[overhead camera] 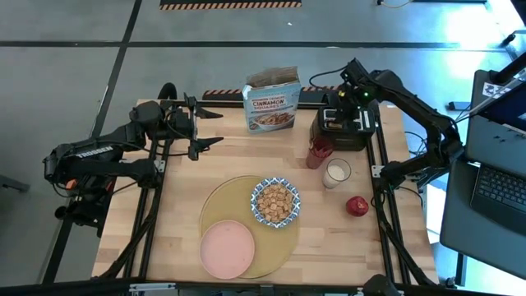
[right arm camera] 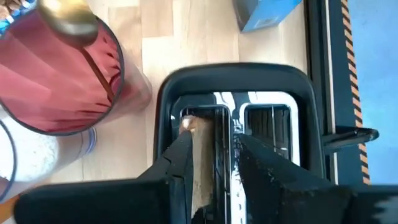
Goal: Arrange a breakfast setting
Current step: Put the toasted bread on the pink plate
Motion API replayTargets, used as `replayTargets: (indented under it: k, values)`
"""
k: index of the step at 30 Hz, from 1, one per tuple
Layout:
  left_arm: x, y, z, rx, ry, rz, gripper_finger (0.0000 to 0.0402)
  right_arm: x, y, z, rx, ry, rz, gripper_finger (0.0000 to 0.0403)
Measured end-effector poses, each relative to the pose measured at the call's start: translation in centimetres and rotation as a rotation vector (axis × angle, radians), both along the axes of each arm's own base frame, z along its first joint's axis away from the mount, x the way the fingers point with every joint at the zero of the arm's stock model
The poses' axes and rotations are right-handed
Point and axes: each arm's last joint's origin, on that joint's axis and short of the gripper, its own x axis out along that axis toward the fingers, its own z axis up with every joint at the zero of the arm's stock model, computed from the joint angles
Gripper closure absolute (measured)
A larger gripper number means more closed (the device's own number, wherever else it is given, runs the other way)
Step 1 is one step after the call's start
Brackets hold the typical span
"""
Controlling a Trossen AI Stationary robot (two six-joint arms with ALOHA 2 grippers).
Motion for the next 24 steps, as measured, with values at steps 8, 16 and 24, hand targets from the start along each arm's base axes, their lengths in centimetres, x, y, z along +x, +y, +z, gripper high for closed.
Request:
replayTargets:
  k: [8, 16, 24]
  values:
    - [0.00, 0.00, -0.02, -0.001, 0.002, 0.000, 0.0088, -0.40, 0.59, -0.18, 0.065, 0.041, 0.008, 0.0311]
    - [0.00, 0.00, -0.02, -0.001, 0.002, 0.000, 0.0088, -0.40, 0.66, -0.20, 0.076, 0.034, 0.025, 0.0311]
    - [0.00, 0.00, -0.02, -0.001, 0.002, 0.000, 0.0088, -0.40, 0.64, -0.22, 0.072, 0.038, 0.026, 0.0311]
